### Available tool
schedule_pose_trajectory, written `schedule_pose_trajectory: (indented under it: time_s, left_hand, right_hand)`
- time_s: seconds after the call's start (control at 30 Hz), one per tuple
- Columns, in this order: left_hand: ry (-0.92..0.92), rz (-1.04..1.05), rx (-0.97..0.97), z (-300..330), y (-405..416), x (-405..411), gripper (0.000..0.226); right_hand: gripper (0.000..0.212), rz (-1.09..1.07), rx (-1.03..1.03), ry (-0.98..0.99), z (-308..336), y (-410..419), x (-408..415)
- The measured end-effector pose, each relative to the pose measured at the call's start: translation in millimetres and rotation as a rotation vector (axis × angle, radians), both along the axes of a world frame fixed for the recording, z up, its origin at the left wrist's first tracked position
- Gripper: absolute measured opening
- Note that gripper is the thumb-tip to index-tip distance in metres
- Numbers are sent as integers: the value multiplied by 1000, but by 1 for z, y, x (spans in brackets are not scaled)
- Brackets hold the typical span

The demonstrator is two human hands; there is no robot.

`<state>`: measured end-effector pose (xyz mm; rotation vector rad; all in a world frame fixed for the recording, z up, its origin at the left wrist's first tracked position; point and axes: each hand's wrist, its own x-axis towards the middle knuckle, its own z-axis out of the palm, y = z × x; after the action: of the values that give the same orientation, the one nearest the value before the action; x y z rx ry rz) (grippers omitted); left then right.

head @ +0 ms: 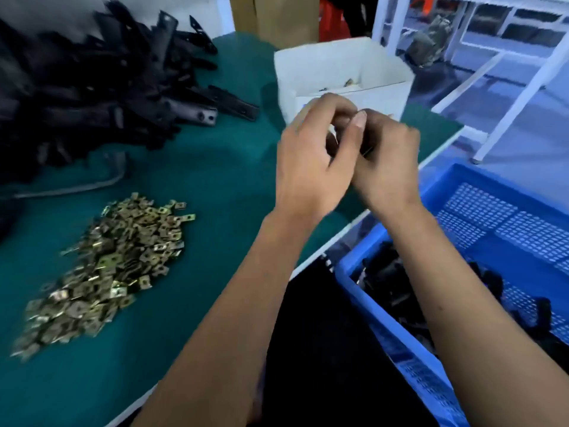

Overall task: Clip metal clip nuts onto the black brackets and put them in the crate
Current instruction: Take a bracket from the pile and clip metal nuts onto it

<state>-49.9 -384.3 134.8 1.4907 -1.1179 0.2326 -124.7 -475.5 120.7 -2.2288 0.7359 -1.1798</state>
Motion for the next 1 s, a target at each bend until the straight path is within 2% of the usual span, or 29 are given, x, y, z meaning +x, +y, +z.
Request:
schedule_pose_trajectory:
  time_s: [0.13,0.27,0.33,0.47,0.53,0.63,0.8,0.9,1.0]
  left_hand:
    - [-46,261,-5,1,82,68,15]
    - [-58,522,14,-6,173,130,17]
    - [-107,673,85,-14,219,153,18]
    - [-158,822,242,-27,280,187,18]
    - [-128,872,267,-30,294,200,18]
    - [21,894,213,-33,304,213,19]
    - [289,815,65,-33,299,214,8]
    - [471,724,132,-33,299,214,22]
    - [595,665,247,-33,301,210,31]
  right_hand:
    - [20,317,14,99,10,69,82]
    - [8,547,-62,274,14,137,151]
    - [7,648,-126,354,12,167,181]
    - [51,653,-320,535,-1,205,231]
    - [60,640,-339,595,-11,211,243]
    - [53,643,-300,517,-22,208,251]
    - [20,591,-195,391,-22,193,254]
    - [19,580,-172,285,-23,195,250]
    - [46,516,-191,450,-25,193,251]
